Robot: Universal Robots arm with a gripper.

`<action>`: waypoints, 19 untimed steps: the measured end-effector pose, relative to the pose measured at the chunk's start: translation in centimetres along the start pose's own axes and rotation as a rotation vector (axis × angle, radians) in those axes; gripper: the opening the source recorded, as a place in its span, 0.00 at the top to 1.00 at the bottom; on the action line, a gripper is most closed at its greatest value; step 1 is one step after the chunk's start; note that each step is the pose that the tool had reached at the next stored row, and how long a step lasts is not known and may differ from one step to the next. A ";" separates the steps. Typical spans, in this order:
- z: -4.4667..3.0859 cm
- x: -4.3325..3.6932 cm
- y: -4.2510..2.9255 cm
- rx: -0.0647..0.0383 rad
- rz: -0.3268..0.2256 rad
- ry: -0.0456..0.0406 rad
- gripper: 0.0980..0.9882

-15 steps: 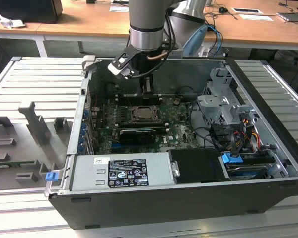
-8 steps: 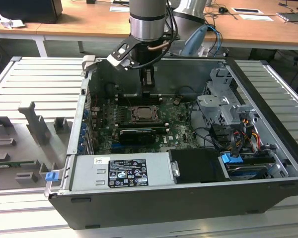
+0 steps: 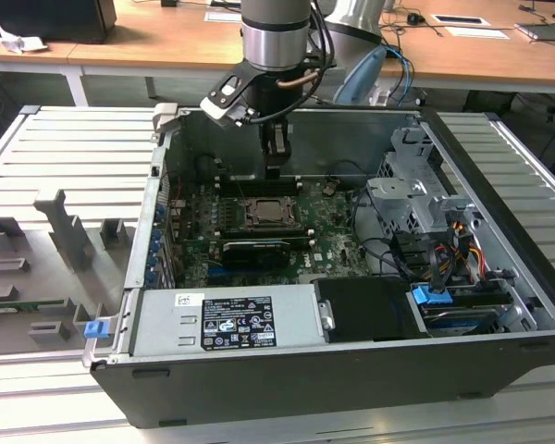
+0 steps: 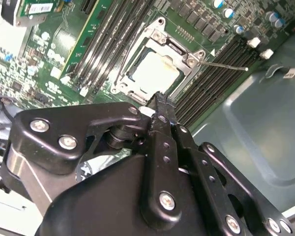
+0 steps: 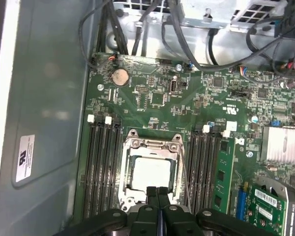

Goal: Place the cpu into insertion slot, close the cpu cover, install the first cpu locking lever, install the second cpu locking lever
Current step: 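Install the first cpu locking lever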

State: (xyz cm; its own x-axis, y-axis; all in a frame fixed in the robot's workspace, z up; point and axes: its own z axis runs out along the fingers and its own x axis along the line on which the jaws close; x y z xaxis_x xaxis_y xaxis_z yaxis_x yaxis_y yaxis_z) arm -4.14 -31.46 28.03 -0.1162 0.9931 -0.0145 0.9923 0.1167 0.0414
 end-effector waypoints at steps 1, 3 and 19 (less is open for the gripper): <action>0.00 0.00 0.00 0.000 -0.013 0.0006 0.99; 0.00 0.00 0.00 -0.001 -0.054 0.0023 0.99; 0.00 0.00 0.00 -0.003 -0.220 0.0092 0.99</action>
State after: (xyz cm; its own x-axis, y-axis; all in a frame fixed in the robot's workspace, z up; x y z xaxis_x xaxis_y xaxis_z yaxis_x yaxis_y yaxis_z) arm -4.14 -31.46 28.03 -0.3303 0.9438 -0.0144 0.9429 0.3306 0.0414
